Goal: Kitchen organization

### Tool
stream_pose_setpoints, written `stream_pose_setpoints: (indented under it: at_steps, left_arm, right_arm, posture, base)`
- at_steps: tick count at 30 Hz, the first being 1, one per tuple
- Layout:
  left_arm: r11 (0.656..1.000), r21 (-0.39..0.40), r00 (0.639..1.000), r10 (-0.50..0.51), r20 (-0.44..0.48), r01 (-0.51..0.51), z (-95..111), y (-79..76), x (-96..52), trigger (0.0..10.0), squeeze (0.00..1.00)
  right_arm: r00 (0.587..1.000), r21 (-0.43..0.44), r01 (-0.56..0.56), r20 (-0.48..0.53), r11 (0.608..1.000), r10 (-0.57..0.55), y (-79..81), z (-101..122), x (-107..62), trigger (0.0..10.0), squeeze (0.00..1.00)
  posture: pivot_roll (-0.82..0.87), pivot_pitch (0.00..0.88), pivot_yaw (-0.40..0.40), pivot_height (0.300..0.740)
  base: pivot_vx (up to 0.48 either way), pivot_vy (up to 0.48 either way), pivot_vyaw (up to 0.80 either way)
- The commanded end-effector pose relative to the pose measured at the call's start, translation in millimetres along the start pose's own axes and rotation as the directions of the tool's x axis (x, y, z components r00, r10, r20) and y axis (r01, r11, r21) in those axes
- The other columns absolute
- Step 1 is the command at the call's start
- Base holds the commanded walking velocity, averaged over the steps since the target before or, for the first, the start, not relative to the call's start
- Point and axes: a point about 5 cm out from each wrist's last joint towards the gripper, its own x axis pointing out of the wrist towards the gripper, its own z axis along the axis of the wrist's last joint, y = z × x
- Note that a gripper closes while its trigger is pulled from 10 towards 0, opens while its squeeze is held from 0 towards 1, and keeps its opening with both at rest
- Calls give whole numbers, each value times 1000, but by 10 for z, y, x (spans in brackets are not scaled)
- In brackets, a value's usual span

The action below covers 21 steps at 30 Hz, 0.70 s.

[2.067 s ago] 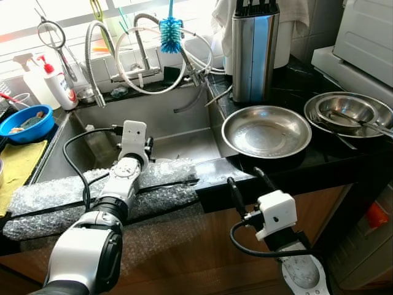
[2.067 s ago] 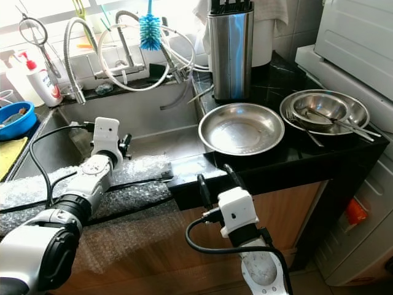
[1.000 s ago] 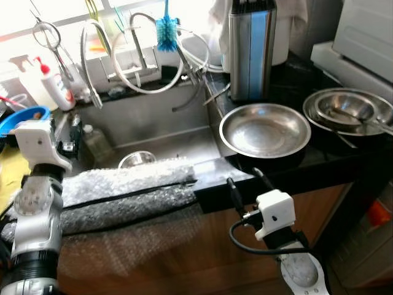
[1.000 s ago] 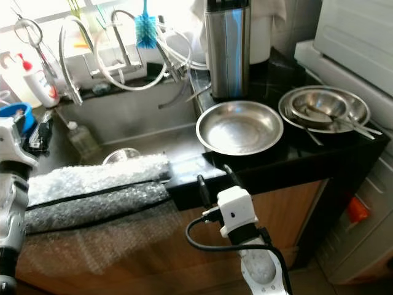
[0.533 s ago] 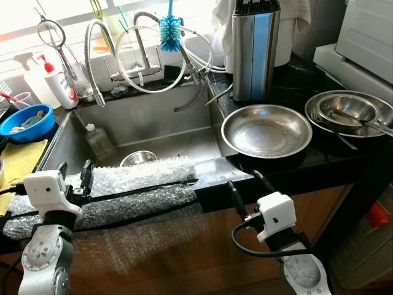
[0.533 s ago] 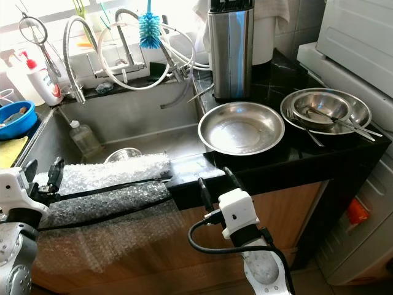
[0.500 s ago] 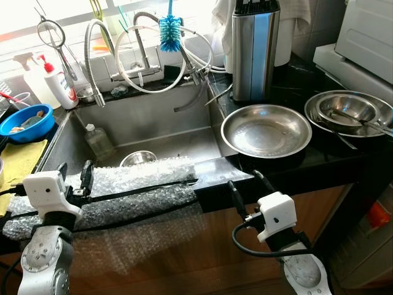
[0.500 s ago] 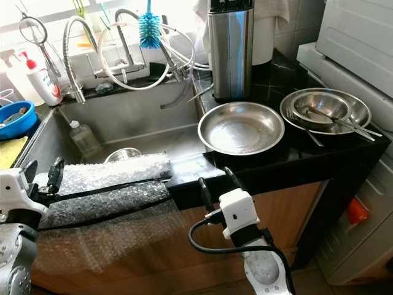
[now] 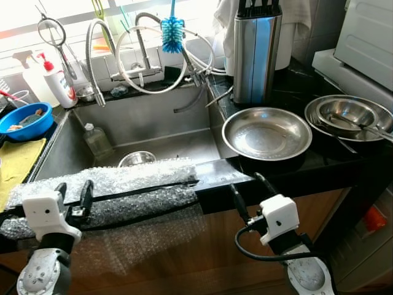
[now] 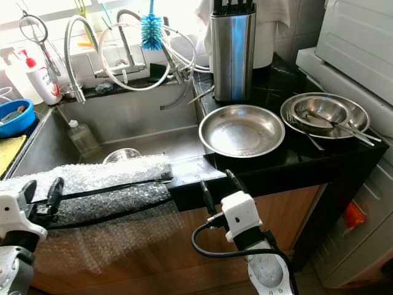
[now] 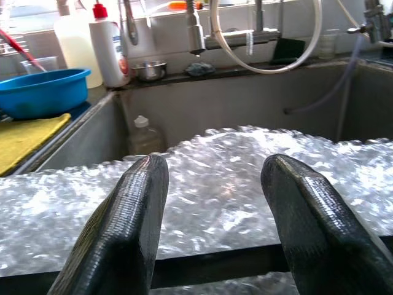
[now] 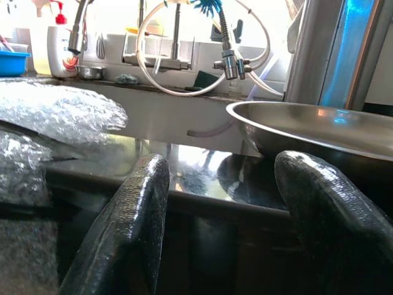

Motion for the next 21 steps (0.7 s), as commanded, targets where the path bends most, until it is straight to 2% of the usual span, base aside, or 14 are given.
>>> stream_pose_setpoints:
  at_steps: [1,4,7,9,14,21]
  left_arm:
    - [999,42,1000,-25,-9,25,15,6,-14,10000,0]
    - [999,46,1000,-29,-10,29,12,3,-17,10000,0]
    - [995,80,999,-50,-11,50,-16,12,69,10000,0]
    - [997,68,999,-48,-5,48,-32,-57,92,10000,0]
    - [996,61,998,-67,-1,67,-58,-172,102,10000,0]
    - [997,56,998,-52,23,51,-44,-185,195,10000,0]
  right_arm:
    - [1000,11,-9,10,1000,9,15,12,-1,10000,0]
    - [1000,11,-10,10,1000,10,12,12,-2,10000,0]
    - [1000,-6,-29,2,1000,29,-27,10,-8,10000,0]
    - [1000,-18,-20,-2,1000,20,-92,18,-15,10000,0]
    - [1000,-38,-10,-9,999,9,-186,22,-20,10000,0]
    - [1000,-46,-5,0,999,5,-218,58,15,10000,0]
  posture:
    - [-155,0,131,740]
    - [-155,0,131,740]
    - [-160,0,106,740]
    - [-154,0,78,740]
    - [-150,0,70,740]
    - [-154,0,73,740]
  base:
    - [0,0,0]
    - [0,0,0]
    - [0,0,0]
    - [0,0,0]
    - [0,0,0]
    - [0,0,0]
